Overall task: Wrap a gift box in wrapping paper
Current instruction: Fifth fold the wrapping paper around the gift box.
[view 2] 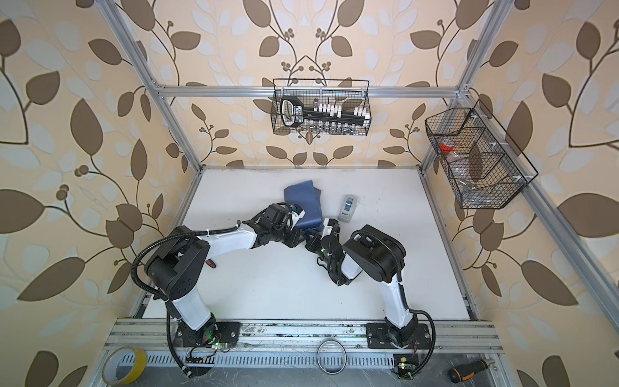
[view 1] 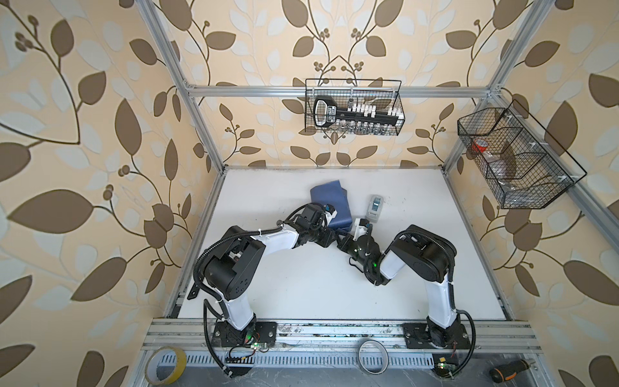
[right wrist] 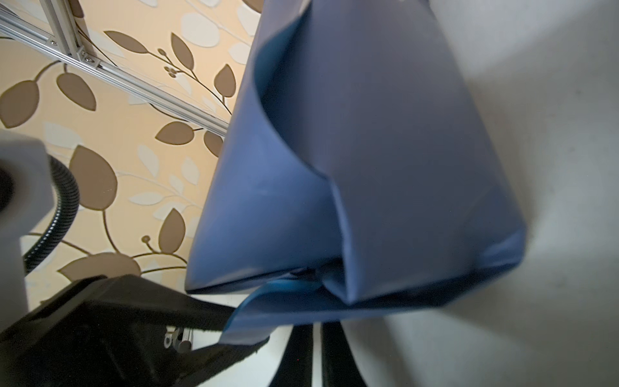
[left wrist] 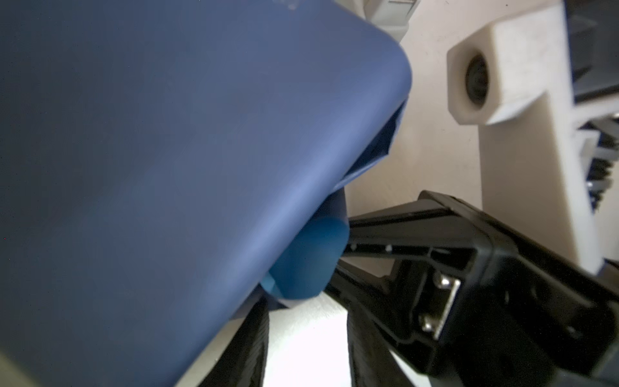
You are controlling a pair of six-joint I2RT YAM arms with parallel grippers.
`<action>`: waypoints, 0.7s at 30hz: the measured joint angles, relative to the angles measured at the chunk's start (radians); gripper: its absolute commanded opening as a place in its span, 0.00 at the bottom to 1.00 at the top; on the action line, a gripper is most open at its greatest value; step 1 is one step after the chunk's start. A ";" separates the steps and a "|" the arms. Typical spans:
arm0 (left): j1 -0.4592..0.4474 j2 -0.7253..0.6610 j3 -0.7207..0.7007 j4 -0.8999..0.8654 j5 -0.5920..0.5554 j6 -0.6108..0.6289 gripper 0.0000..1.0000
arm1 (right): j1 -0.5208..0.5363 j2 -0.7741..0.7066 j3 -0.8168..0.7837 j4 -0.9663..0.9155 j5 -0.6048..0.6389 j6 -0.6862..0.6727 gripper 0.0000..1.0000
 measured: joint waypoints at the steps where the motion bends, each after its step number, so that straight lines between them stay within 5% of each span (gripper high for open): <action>1: 0.000 0.005 0.005 0.000 0.000 0.000 0.39 | 0.000 0.000 0.000 0.000 0.000 0.000 0.10; 21: 0.000 0.041 0.061 -0.022 -0.011 0.019 0.05 | -0.003 0.000 -0.009 0.012 0.000 0.000 0.10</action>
